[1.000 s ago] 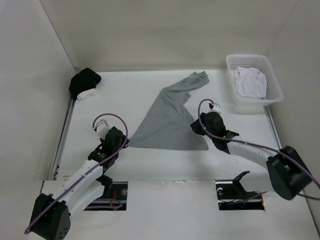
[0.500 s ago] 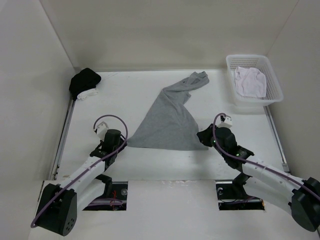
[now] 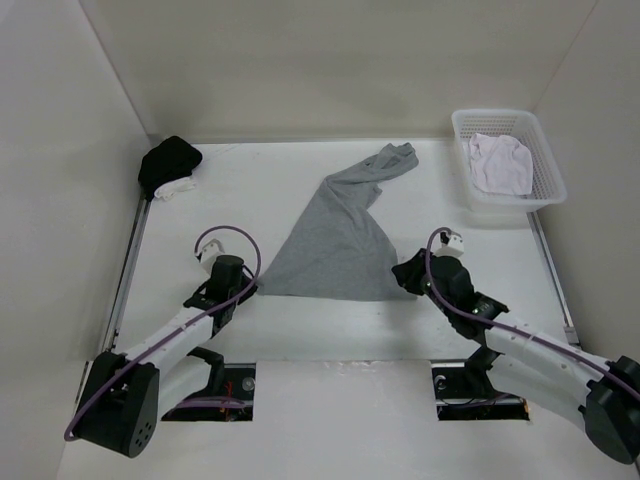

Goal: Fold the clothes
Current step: Flatten the tank top out

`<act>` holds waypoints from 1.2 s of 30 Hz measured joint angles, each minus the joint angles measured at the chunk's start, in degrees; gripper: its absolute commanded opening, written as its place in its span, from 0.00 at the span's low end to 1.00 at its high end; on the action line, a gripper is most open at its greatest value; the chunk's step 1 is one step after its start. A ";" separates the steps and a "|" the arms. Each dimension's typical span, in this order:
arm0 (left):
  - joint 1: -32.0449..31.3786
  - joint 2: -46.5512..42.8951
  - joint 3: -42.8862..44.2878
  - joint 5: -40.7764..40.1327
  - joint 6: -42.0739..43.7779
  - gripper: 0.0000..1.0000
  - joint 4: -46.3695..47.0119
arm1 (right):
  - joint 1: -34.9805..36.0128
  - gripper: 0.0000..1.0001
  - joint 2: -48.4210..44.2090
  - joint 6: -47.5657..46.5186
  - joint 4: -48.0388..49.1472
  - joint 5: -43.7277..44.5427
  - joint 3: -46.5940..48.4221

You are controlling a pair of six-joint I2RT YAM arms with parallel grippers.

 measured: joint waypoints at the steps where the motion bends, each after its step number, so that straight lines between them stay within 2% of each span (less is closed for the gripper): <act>1: 0.00 0.07 0.02 0.28 0.09 0.12 0.00 | 0.00 0.31 -0.50 0.00 -0.13 0.04 0.00; 5: 0.28 0.02 0.02 1.38 0.33 0.04 -0.39 | 0.00 0.43 -1.84 0.13 -0.24 0.22 0.00; 9: 0.63 -4.59 0.02 2.80 0.39 0.03 -3.48 | -0.28 0.48 -1.97 0.48 -0.79 0.52 -0.33; 13: 0.28 -13.51 2.47 2.40 0.81 0.03 -8.55 | -0.55 0.48 -0.76 1.88 -4.57 2.12 -0.48; 17: 0.39 -18.40 5.88 1.25 1.81 0.03 -10.78 | -0.42 0.48 0.90 3.89 -9.46 4.48 -0.50; 23: 2.08 -20.26 6.05 0.79 2.75 0.03 -13.73 | 1.64 0.44 4.66 6.71 -14.69 6.62 -0.31; 28: 2.16 -22.12 6.03 0.83 3.61 0.02 -14.73 | 3.17 0.44 5.35 9.46 -19.50 8.28 1.14; 36: 3.69 -23.82 5.57 1.95 4.39 0.02 -14.32 | 4.81 0.39 9.40 12.20 -21.42 8.28 3.15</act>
